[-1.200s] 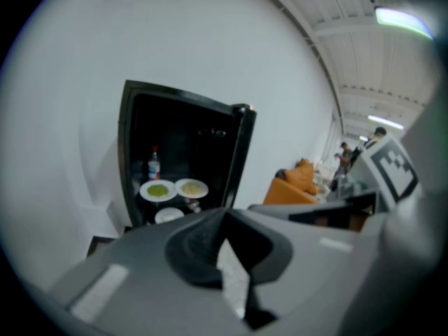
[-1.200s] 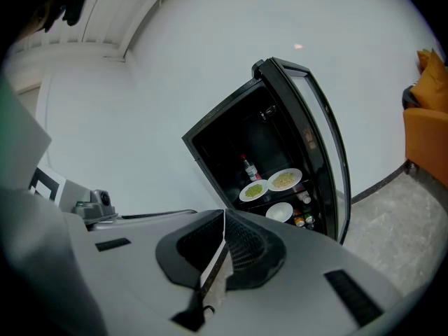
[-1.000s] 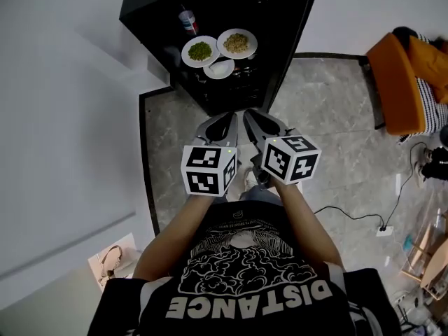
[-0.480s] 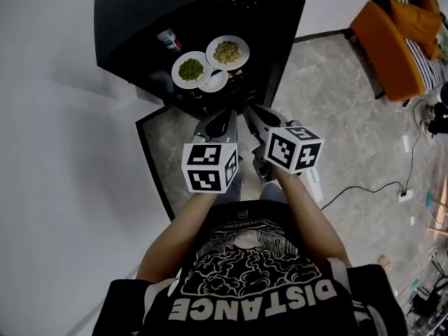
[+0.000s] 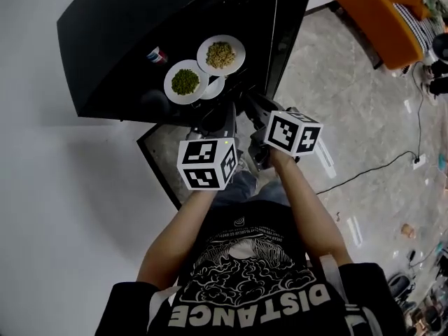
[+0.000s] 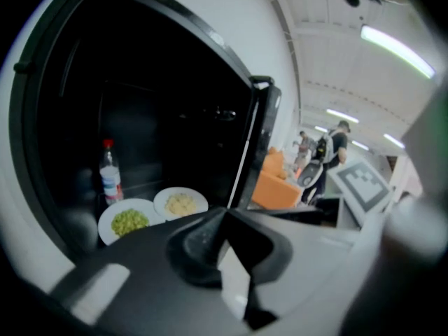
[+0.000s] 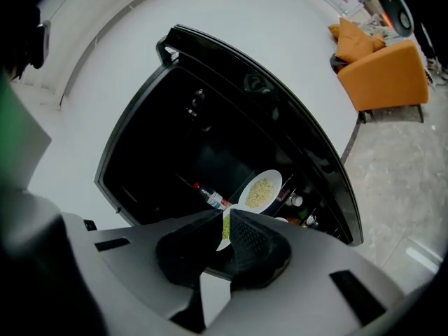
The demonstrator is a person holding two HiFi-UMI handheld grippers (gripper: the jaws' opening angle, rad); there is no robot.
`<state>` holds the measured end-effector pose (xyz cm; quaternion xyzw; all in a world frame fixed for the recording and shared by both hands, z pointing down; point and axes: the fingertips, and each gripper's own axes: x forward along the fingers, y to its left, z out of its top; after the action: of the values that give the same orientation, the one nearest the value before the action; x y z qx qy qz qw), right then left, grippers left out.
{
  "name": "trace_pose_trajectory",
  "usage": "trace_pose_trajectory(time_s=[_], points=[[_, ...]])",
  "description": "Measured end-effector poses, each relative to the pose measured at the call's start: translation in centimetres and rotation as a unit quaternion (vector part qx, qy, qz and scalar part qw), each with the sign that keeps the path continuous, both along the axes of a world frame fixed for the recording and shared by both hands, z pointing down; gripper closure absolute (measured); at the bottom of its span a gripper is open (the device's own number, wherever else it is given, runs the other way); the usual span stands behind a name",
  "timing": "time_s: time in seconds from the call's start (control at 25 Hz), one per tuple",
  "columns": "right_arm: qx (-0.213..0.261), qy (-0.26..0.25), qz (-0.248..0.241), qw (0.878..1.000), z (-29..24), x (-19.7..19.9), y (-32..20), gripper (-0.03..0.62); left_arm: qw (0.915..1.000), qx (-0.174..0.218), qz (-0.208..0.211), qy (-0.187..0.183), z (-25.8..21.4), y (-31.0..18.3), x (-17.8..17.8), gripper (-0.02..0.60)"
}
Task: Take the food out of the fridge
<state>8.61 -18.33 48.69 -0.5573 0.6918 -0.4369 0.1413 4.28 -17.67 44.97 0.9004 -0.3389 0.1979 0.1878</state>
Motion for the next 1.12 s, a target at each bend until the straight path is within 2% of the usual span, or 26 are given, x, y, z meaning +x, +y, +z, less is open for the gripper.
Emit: trace_pose_trajectory(time_s=[0.28, 0.4, 0.56, 0.8, 1.12], points=[[-0.011, -0.055, 0.042, 0.998, 3.8, 0.9, -3.0, 0.588, 0.9999, -0.007, 0.008, 0.007, 2.1, -2.7, 0.6, 0.580], [-0.013, -0.081, 0.047, 0.996, 5.2, 1.0, -4.3, 0.538, 0.9999, -0.012, 0.006, 0.011, 2.7, -3.6, 0.8, 0.580], [-0.019, -0.107, 0.059, 0.992, 7.0, 1.4, -6.0, 0.531, 0.9998, -0.017, 0.007, 0.012, 3.4, -4.5, 0.7, 0.580], [-0.030, -0.166, 0.076, 0.983, 9.2, 1.9, -8.6, 0.502, 0.9996, -0.024, 0.001, 0.013, 4.3, -5.7, 0.4, 0.580], [-0.041, -0.204, 0.087, 0.974, 11.0, 1.9, -10.7, 0.497, 0.9997, -0.021, -0.003, 0.015, 4.6, -7.0, 0.1, 0.580]])
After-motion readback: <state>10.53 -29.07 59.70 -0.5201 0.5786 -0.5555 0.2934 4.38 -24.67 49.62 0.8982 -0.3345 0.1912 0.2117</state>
